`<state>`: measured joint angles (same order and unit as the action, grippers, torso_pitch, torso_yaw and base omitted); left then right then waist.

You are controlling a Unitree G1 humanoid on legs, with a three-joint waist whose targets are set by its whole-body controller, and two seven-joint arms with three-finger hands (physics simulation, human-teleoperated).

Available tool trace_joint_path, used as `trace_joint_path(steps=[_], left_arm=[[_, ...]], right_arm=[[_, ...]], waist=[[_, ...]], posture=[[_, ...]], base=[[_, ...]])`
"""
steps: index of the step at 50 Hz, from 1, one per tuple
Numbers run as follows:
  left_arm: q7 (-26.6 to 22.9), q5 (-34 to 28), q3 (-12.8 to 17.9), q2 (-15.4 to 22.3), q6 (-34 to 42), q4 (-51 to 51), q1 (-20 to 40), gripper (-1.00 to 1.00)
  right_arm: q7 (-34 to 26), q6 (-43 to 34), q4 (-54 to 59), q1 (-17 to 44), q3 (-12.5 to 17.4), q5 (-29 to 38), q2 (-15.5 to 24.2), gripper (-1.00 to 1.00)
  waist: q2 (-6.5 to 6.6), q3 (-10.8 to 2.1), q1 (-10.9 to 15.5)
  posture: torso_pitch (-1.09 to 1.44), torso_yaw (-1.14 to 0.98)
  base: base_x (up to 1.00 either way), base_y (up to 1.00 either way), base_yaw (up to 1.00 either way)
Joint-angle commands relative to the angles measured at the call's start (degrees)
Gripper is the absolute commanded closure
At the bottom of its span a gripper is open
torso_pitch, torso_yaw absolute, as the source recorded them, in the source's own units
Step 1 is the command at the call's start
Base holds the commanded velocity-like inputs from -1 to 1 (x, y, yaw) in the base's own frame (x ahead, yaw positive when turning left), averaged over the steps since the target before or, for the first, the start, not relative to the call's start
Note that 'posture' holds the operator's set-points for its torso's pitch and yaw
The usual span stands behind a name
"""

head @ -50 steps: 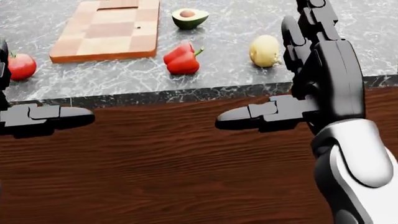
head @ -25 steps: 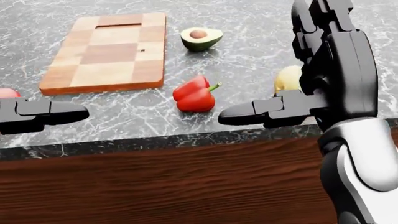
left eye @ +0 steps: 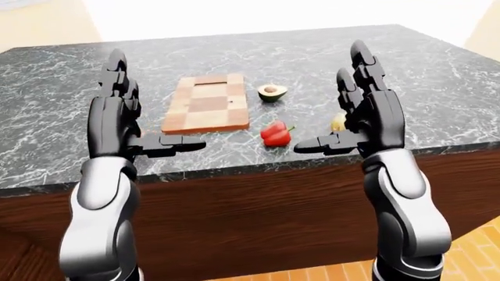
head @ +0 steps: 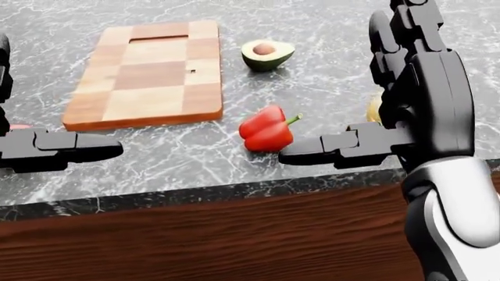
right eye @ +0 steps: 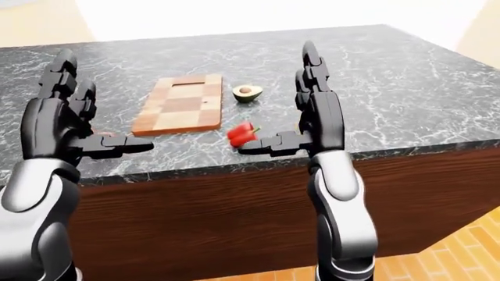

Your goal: Place the avocado, onion, tomato and bell pepper on the cutting board.

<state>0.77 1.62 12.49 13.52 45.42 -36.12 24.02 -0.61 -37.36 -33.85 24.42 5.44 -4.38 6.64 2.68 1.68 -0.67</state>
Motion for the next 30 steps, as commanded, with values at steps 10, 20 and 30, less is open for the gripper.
trace_joint_path(steps=[10,20,30], left_arm=[[-0.12,-0.62,0.85,0.59,-1.12,-1.46,1.06,-1.00],[-0.50,-0.77,0.76,0.89,0.62,-2.58,1.92,-1.00],[-0.60,-1.20,0.52,0.76,0.53,-2.57,2.03,-1.00]], right_arm=[[-0.05,2.58,-0.28,1.17,-0.75,0.35,-0.40,-1.00],[-0.29,2.28,-0.78,1.37,-0.75,0.36,-0.33,-1.00],[-0.39,1.79,-1.85,1.08,-0.42,-0.24,-0.53,-1.00]], waist=[[-1.38,-0.68,0.17],[-4.56,-1.09,0.14],[2.16,1.03,-0.78]], posture=[[0.00,0.00],[0.00,0.00],[0.00,0.00]], base=[[0.00,0.26,0.00],[0.03,0.24,0.00],[0.27,0.27,0.00]])
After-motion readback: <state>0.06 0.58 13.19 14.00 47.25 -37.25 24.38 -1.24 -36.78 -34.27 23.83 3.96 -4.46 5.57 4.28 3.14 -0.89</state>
